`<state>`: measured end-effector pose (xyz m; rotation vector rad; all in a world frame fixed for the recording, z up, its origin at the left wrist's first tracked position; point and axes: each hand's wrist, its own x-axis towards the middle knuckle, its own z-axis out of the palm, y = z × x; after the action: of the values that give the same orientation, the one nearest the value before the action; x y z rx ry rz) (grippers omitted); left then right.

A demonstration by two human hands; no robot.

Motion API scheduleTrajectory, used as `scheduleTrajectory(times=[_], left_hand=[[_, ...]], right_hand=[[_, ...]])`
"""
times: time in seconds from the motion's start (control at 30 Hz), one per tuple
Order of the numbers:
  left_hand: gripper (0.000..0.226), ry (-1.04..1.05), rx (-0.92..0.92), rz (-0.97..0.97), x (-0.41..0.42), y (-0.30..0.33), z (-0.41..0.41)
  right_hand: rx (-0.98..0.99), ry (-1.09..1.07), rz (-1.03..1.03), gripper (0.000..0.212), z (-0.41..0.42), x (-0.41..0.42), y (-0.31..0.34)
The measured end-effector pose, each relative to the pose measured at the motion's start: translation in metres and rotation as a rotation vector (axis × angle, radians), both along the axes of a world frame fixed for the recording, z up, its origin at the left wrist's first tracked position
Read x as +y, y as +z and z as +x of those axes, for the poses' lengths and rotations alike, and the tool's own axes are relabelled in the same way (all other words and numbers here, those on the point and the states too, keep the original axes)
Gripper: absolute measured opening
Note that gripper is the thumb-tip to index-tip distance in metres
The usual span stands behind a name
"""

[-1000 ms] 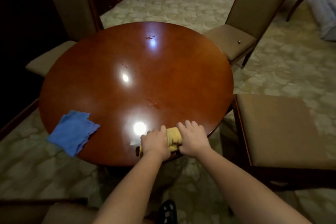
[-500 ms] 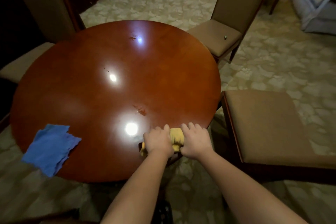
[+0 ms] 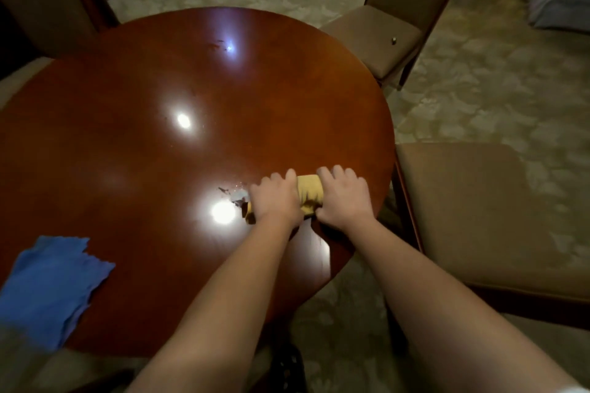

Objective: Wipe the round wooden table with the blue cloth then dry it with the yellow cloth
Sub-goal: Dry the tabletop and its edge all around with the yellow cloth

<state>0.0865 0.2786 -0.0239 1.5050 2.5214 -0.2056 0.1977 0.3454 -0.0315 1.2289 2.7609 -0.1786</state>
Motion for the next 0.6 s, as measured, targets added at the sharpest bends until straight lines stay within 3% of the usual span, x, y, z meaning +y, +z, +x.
scheduleTrajectory(times=[0.33,0.6], left_hand=[[0.048,0.053,-0.08,-0.079,-0.079,0.006,0.057],[0.042,0.044,-0.047,-0.128,-0.053,0.004,0.049]], right_hand=[[-0.014,0.035,-0.056,0.06,0.056,-0.074,0.007],[-0.038,0.05,-0.083,0.055,0.049,-0.055,0.005]])
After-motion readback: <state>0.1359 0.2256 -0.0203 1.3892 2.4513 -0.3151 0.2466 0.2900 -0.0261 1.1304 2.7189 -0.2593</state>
